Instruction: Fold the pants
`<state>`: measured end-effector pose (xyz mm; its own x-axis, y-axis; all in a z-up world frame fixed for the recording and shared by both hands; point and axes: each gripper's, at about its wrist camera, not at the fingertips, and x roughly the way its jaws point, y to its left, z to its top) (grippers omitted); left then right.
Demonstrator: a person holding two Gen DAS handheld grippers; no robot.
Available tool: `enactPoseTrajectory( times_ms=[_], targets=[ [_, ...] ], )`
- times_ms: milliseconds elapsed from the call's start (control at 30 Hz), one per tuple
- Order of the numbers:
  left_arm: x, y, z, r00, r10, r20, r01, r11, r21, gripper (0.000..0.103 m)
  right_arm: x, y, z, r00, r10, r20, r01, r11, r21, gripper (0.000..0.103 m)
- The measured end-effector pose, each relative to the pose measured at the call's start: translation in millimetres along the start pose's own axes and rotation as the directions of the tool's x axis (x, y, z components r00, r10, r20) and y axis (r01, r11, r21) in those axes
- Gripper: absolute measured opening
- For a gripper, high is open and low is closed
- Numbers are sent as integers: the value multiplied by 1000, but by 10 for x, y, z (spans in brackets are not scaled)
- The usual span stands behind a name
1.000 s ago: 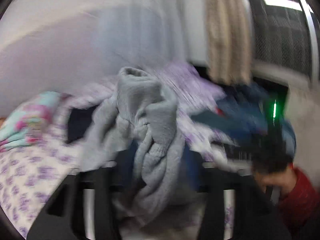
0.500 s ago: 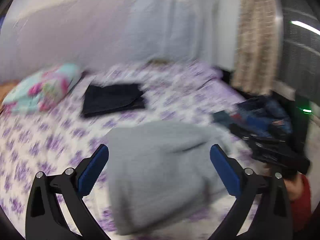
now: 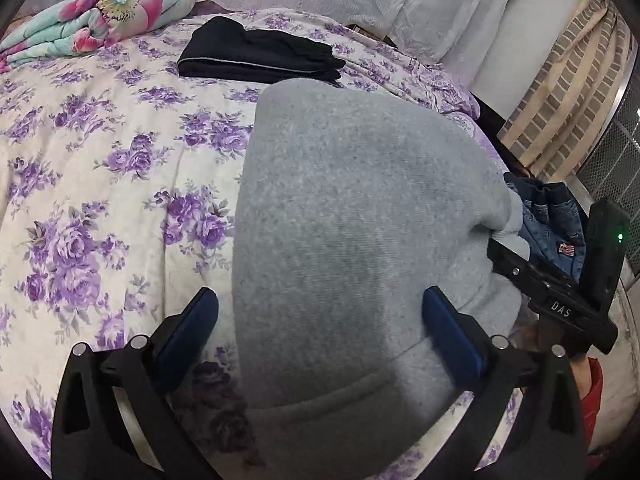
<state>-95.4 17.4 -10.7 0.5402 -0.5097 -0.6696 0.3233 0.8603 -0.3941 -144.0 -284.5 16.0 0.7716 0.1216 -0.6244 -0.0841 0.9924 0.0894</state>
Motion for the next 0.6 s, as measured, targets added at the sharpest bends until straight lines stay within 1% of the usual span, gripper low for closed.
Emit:
enactPoseTrajectory(
  times_ms=[67,133,167,233,267,300,333,367,400,433,467,533,567,600],
  targets=[
    [-8,28,6,1000,-4,2,4,1000,-5,99,-46,77,-16,998,-59,32,60,998,-23,100],
    [-52,67,4,1000,3,7,-3,1000,-6,99,-79,131,-32,994,-100,40,102,994,-33,100],
    [-61,56,-13,1000,11,9,-11,1000,0,99,-93,120,-41,995,-93,35,94,995,-24,100],
    [-91,32,-54,1000,26,13,-26,1000,11,99,-132,34,-66,999,-35,26,34,999,13,100],
    [-111,24,-76,999,32,16,-33,999,16,99,-129,-45,-13,1000,14,-7,-14,999,39,100],
    [-127,22,-92,999,34,18,-34,999,18,99,-144,-85,54,999,31,-27,-29,997,68,100],
    [-142,24,-110,999,34,20,-34,999,18,99,-276,-103,174,999,49,9,-49,993,111,100],
    [-161,41,-129,999,34,23,-34,999,13,99,-419,-66,250,995,67,68,-74,990,117,100],
    [-170,56,-136,999,31,25,-31,999,7,99,-645,38,384,982,102,161,-118,989,92,100],
    [-173,66,-139,999,27,26,-27,1000,2,99,-781,146,477,971,118,210,-133,989,58,100],
    [-169,63,-137,999,30,26,-30,1000,3,99,-924,364,630,959,131,251,-132,991,-11,100],
    [-164,44,-137,999,43,28,-43,999,9,99,-912,722,801,962,158,223,-132,983,-126,100],
    [-165,42,-141,999,45,30,-45,999,10,99,-759,948,875,969,181,169,-147,970,-193,100],
    [-165,43,-140,999,45,30,-45,999,9,99,-599,1081,900,976,179,125,-147,963,-225,100]
  ],
)
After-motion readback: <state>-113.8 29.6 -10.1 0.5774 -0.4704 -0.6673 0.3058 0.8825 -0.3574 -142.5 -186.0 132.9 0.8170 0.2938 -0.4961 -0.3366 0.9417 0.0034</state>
